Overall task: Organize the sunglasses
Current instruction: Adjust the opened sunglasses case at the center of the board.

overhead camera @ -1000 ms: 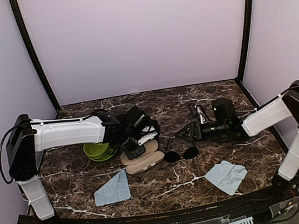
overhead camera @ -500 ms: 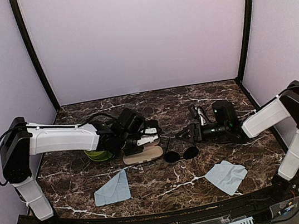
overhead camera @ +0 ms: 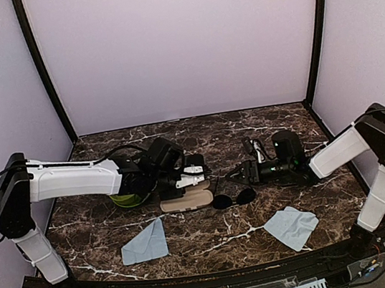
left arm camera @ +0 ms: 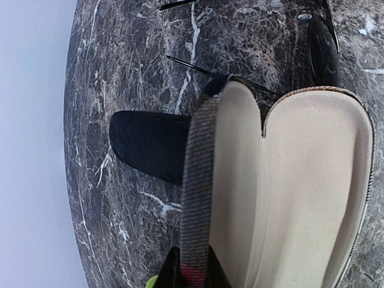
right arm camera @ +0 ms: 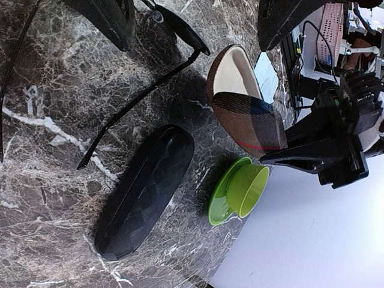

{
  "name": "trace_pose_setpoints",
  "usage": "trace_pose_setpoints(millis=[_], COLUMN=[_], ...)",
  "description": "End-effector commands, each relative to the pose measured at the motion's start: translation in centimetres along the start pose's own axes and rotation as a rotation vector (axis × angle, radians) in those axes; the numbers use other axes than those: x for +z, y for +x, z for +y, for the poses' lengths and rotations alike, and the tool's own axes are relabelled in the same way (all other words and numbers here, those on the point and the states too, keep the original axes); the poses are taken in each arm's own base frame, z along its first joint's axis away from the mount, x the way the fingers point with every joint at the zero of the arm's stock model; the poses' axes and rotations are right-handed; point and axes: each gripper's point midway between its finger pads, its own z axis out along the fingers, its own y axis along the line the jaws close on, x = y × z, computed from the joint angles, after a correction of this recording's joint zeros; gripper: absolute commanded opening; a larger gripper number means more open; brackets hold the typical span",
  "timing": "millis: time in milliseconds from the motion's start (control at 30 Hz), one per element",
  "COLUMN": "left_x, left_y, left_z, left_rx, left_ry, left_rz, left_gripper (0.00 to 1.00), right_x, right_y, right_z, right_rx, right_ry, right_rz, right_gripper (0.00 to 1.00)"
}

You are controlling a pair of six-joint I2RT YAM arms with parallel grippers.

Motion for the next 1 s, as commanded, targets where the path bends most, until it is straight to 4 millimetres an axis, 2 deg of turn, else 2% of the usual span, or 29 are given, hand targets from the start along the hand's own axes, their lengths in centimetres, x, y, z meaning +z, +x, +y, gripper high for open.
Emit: trace_pose_setpoints(millis=[0, 533, 733, 967], left_x=[-1.2, 1.3, 2.1, 2.9], left_y=[0.1, 0.4, 0.4, 1.0], left_z=[-0.5, -0.6, 0.0, -0.2], left_rx=[0.023, 0.104, 0.092, 0.085], left_ry=[0.01, -0.019, -0.035, -0.042], left_rz=[-0.025, 0.004, 0.008, 0.024], left_gripper=[0.03, 0.01, 0.08, 0.16], right_x=[0.2, 0.2, 0.2, 0.1], right_y=[-0.2, -0.1, 0.2, 0.4], right_z=[0.6, 0.7, 0.6, 0.6], right_rx=[-0.017, -0.015, -0.006, 0.004], right_ry=[-0.034, -0.046, -0.053, -0.057], right_rz=[-0.01, -0.008, -0.006, -0.008], right_gripper=[0.7, 0.7, 0.7, 0.7])
